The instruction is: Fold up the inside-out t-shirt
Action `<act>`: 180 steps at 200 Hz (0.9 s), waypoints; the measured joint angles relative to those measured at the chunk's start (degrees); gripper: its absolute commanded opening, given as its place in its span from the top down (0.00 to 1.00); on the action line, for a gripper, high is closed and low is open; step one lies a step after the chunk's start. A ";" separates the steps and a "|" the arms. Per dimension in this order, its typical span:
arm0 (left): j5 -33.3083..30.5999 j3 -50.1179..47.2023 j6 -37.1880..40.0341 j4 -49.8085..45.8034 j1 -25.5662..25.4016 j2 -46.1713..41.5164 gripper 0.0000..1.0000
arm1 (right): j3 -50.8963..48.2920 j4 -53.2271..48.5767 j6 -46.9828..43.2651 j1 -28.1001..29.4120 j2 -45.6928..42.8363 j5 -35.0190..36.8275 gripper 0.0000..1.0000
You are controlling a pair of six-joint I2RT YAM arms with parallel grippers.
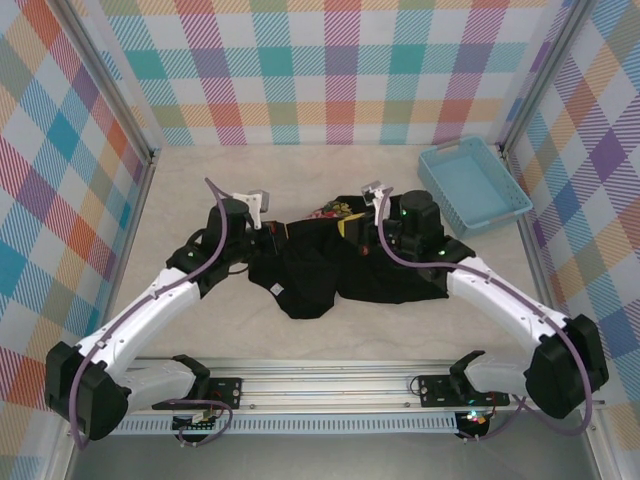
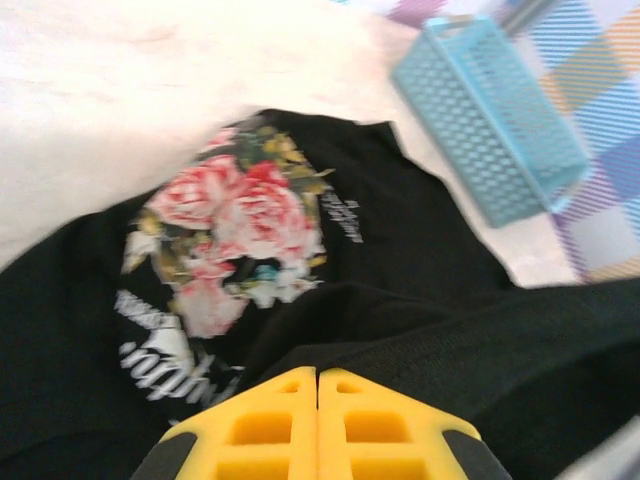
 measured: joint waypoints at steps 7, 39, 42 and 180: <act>-1.88 0.00 0.22 -0.72 0.00 0.48 0.86 | -0.22 1.90 1.70 0.42 1.36 -1.07 1.00; -7.02 -1.33 1.11 -3.30 0.17 1.40 0.64 | -0.48 8.92 10.25 2.21 7.85 -1.84 1.00; -7.10 -1.64 0.74 -3.28 0.17 1.33 0.62 | -0.48 9.53 11.15 2.38 8.52 -1.77 1.00; -0.44 -9.20 1.95 10.75 -6.49 5.84 0.20 | -0.26 16.98 22.58 5.53 13.70 1.77 1.00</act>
